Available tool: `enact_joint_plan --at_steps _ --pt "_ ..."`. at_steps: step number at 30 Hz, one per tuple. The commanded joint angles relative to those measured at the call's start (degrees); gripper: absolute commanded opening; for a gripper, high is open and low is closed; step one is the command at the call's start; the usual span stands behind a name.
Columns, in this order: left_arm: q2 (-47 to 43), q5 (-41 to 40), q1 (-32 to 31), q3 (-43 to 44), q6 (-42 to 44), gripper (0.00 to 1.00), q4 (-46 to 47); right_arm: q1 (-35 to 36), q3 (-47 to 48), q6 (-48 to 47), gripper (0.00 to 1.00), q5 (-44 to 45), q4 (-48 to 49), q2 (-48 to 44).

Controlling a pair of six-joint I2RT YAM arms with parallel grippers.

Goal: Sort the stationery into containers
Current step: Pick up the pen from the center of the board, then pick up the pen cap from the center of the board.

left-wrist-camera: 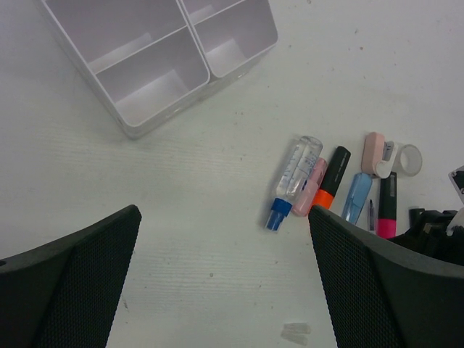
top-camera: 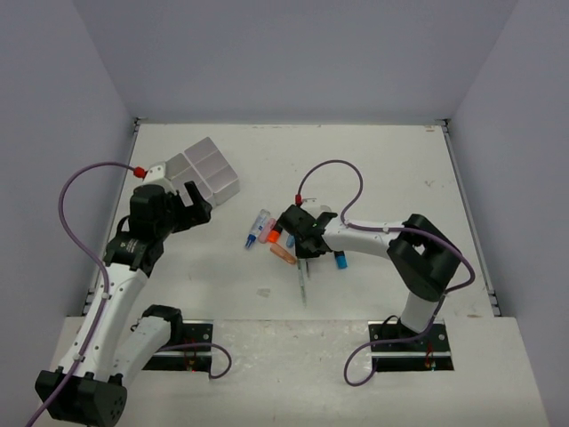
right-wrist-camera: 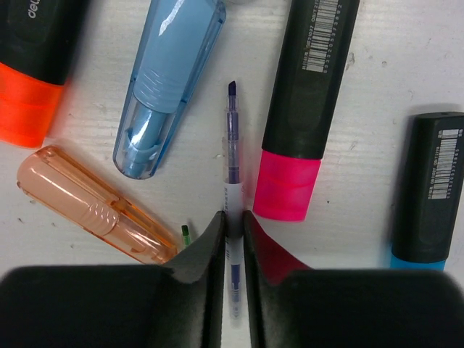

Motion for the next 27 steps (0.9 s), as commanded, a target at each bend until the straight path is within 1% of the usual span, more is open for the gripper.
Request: enact_joint_plan --at_steps 1,2,5,6,7,8,10,12,13,14,15,16,17,19,20,22,23,25,27 --pt "0.1 -2.8 -2.2 1.1 -0.1 1.00 -1.7 -0.3 0.3 1.4 0.03 2.2 0.8 0.9" --pt "0.4 -3.1 -2.9 1.5 -0.7 1.00 -2.1 -0.3 0.4 1.3 0.00 2.5 0.7 0.2" --pt "1.7 -4.2 -7.1 2.3 -4.0 1.00 -3.9 -0.3 1.4 0.4 0.00 4.8 -1.4 -4.3" --pt "1.9 -6.4 -8.7 2.2 -5.2 1.00 -4.2 -0.3 2.6 -0.1 0.00 5.6 -3.5 -5.6" --pt "2.0 -6.7 -9.1 2.0 -6.8 1.00 -4.3 -0.3 2.7 -0.1 0.00 5.7 -3.7 -5.8" --pt "3.2 -11.5 -15.2 1.6 -10.2 1.00 -4.6 -0.3 4.5 -0.8 0.00 7.9 -7.1 -10.6" --pt "4.4 -15.2 -20.0 0.8 -17.5 1.00 -5.1 -0.3 4.9 -2.0 0.00 9.3 -8.7 -14.7" --pt "6.3 -19.6 -27.6 -0.7 -25.0 1.00 -5.3 -0.3 4.9 -3.0 0.00 10.3 -10.2 -19.4" --pt "6.7 -21.6 -29.3 -1.4 -28.6 1.00 -5.3 -0.4 4.8 -3.3 0.00 10.6 -10.5 -21.3" --pt "7.7 -24.3 -32.1 -1.9 -33.1 1.00 -5.7 -0.4 4.7 -4.1 0.00 11.0 -10.6 -23.7" --pt "9.3 -27.4 -36.8 -2.4 -38.1 1.00 -6.3 -0.3 4.4 -5.2 0.00 11.5 -10.7 -26.5" --pt "10.5 -28.3 -38.9 -2.6 -42.5 1.00 -6.3 -0.3 4.3 -5.3 0.00 11.5 -10.7 -26.6" --pt "13.2 -30.0 -42.7 -2.2 -50.9 0.99 -9.3 -0.5 4.3 -6.8 0.00 12.0 -10.7 -28.4" --pt "18.1 -32.1 -48.0 0.4 -62.8 0.98 -15.7 -0.9 3.9 -8.3 0.00 12.2 -10.7 -30.1" --pt "20.4 -32.2 -50.6 3.0 -69.0 0.97 -18.8 -1.4 3.7 -8.7 0.00 12.1 -10.7 -30.7" --pt "25.6 -32.5 -53.4 6.4 -75.6 0.94 -25.3 -1.9 2.9 -9.4 0.00 11.9 -10.7 -31.1" --pt "28.7 -32.5 -56.5 10.6 -82.4 0.92 -29.8 -2.6 2.4 -9.8 0.00 11.6 -10.6 -31.3" --pt "34.6 -31.6 -60.1 14.0 -89.2 0.80 -38.2 -3.0 1.0 -10.8 0.00 11.5 -10.1 -31.5" --pt "37.3 -30.6 -63.4 15.8 -95.1 0.76 -41.0 -3.4 -0.1 -11.6 0.00 11.0 -9.4 -31.7"
